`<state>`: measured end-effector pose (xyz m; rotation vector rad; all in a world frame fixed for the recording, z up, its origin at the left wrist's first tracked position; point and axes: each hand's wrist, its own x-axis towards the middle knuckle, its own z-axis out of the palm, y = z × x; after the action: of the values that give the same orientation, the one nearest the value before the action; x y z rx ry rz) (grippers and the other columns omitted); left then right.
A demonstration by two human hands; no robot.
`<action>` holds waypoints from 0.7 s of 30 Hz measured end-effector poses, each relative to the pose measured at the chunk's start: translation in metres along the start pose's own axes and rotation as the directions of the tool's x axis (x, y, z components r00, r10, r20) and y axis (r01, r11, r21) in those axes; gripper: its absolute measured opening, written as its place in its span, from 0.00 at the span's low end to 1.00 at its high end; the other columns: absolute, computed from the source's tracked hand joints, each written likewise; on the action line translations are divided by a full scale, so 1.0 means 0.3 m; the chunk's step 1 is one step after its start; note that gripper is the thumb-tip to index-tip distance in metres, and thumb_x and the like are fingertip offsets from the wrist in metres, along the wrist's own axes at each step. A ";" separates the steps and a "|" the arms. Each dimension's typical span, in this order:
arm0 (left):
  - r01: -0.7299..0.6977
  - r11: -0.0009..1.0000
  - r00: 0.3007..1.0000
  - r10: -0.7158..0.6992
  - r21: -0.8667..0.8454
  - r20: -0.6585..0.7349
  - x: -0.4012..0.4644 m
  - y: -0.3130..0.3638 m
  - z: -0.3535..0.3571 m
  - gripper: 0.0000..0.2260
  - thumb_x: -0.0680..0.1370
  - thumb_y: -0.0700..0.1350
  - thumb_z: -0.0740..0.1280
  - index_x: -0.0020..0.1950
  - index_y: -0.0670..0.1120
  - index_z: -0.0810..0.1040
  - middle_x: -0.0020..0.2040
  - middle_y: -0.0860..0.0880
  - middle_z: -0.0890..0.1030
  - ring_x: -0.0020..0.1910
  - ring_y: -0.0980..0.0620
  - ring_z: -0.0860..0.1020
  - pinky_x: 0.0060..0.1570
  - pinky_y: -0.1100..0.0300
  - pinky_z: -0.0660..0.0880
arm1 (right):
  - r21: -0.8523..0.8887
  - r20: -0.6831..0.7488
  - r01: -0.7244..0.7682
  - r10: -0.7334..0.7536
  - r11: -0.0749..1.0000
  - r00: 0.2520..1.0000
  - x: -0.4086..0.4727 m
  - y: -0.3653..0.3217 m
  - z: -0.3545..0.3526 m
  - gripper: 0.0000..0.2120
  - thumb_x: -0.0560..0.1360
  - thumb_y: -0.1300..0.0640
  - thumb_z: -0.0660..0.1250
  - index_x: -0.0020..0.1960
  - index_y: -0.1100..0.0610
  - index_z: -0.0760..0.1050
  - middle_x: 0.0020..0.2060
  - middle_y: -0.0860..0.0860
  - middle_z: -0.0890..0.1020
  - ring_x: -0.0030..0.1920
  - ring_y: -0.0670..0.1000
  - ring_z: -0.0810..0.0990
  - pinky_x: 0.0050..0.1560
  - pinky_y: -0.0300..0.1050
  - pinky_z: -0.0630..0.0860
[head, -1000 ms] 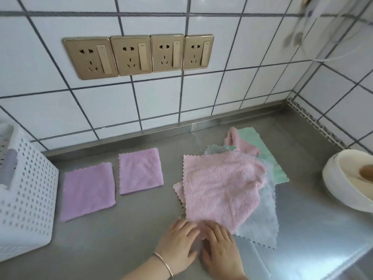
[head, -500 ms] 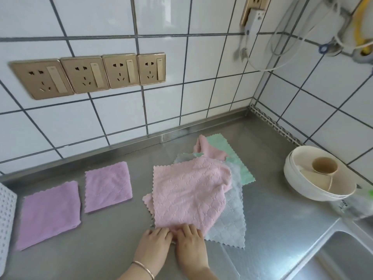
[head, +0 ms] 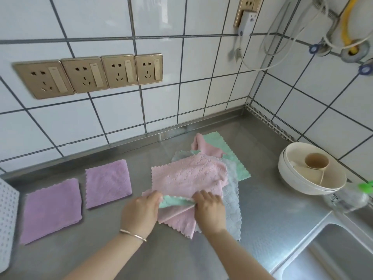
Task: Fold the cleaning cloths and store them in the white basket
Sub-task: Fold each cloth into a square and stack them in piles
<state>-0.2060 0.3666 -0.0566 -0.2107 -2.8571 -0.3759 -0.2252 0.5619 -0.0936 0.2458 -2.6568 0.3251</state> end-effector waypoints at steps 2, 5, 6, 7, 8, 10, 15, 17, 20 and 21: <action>0.068 0.997 0.996 -0.071 -0.046 -0.050 0.026 -0.036 -0.062 0.08 0.73 0.50 0.54 0.41 0.51 0.72 0.20 0.48 0.74 0.16 0.44 0.71 0.20 0.67 0.55 | -0.009 -0.043 -0.002 0.001 1.000 0.999 0.073 0.023 -0.061 0.11 0.56 0.68 0.52 0.27 0.55 0.69 0.21 0.48 0.71 0.20 0.50 0.68 0.24 0.38 0.61; 0.127 0.988 0.977 -0.140 -0.086 -0.159 0.046 -0.099 -0.159 0.17 0.75 0.52 0.53 0.41 0.48 0.80 0.25 0.46 0.78 0.21 0.43 0.75 0.21 0.65 0.62 | -0.021 -0.086 -0.034 0.032 0.999 0.996 0.171 0.034 -0.149 0.10 0.53 0.69 0.56 0.27 0.56 0.71 0.20 0.49 0.71 0.19 0.53 0.67 0.27 0.38 0.57; 0.145 0.985 0.969 -0.160 -0.094 -0.186 0.038 -0.126 -0.201 0.17 0.76 0.51 0.54 0.42 0.46 0.80 0.26 0.45 0.79 0.23 0.43 0.76 0.22 0.65 0.62 | -0.026 -0.087 -0.035 0.032 0.999 0.996 0.197 0.020 -0.172 0.10 0.52 0.69 0.58 0.27 0.57 0.72 0.20 0.49 0.72 0.19 0.53 0.68 0.27 0.37 0.57; 0.165 0.981 0.962 -0.183 -0.103 -0.203 0.029 -0.154 -0.240 0.16 0.76 0.50 0.56 0.43 0.45 0.81 0.28 0.44 0.80 0.25 0.42 0.77 0.23 0.64 0.61 | -0.026 -0.077 -0.027 0.025 0.999 0.997 0.220 0.004 -0.190 0.10 0.52 0.69 0.59 0.27 0.57 0.73 0.21 0.50 0.73 0.18 0.54 0.69 0.26 0.35 0.55; 0.184 0.976 0.955 -0.205 -0.114 -0.214 0.022 -0.181 -0.270 0.14 0.76 0.48 0.57 0.45 0.44 0.81 0.30 0.42 0.81 0.27 0.41 0.77 0.25 0.63 0.62 | -0.016 -0.058 -0.022 0.021 1.000 0.998 0.240 -0.016 -0.210 0.10 0.54 0.69 0.61 0.29 0.57 0.75 0.22 0.50 0.75 0.18 0.55 0.70 0.25 0.33 0.52; 0.244 0.956 0.943 -0.273 -0.163 -0.189 0.011 -0.245 -0.325 0.11 0.78 0.48 0.61 0.48 0.45 0.81 0.36 0.42 0.83 0.36 0.40 0.80 0.32 0.57 0.69 | 0.049 0.043 -0.023 0.021 0.999 0.999 0.282 -0.071 -0.228 0.12 0.63 0.69 0.61 0.37 0.56 0.80 0.28 0.53 0.81 0.23 0.56 0.76 0.22 0.33 0.51; 0.384 0.903 0.908 -0.407 -0.194 -0.097 -0.015 -0.432 -0.482 0.12 0.76 0.53 0.63 0.49 0.47 0.80 0.45 0.44 0.84 0.45 0.42 0.79 0.42 0.55 0.73 | 0.205 0.408 -0.175 0.078 0.963 0.910 0.397 -0.274 -0.257 0.14 0.77 0.61 0.57 0.56 0.52 0.78 0.38 0.48 0.77 0.42 0.58 0.78 0.40 0.48 0.76; 0.385 0.898 0.894 -0.421 -0.214 -0.157 -0.013 -0.481 -0.562 0.12 0.76 0.51 0.64 0.48 0.44 0.80 0.43 0.42 0.83 0.44 0.41 0.79 0.40 0.55 0.70 | 0.357 0.370 -0.229 0.088 0.906 0.925 0.445 -0.342 -0.300 0.13 0.77 0.61 0.59 0.57 0.54 0.79 0.47 0.54 0.82 0.49 0.57 0.79 0.46 0.45 0.74; 0.343 0.890 0.867 -0.423 -0.300 -0.265 -0.065 -0.528 -0.695 0.08 0.76 0.45 0.65 0.50 0.41 0.80 0.42 0.44 0.82 0.42 0.45 0.78 0.39 0.61 0.64 | 0.544 0.289 -0.222 0.069 0.809 0.955 0.478 -0.443 -0.376 0.13 0.75 0.63 0.61 0.54 0.55 0.81 0.44 0.53 0.82 0.46 0.53 0.78 0.44 0.40 0.70; 0.329 0.886 0.861 -0.423 -0.326 -0.281 -0.098 -0.540 -0.731 0.08 0.77 0.43 0.65 0.51 0.41 0.81 0.42 0.46 0.82 0.41 0.48 0.76 0.39 0.63 0.63 | 0.589 0.274 -0.206 0.046 0.782 0.961 0.474 -0.474 -0.399 0.13 0.76 0.63 0.61 0.54 0.55 0.81 0.43 0.52 0.82 0.45 0.52 0.77 0.43 0.40 0.70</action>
<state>-0.1562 0.1489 0.1027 0.3520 -2.4745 -0.7941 -0.2695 0.4410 0.1018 0.3218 -2.7231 1.2933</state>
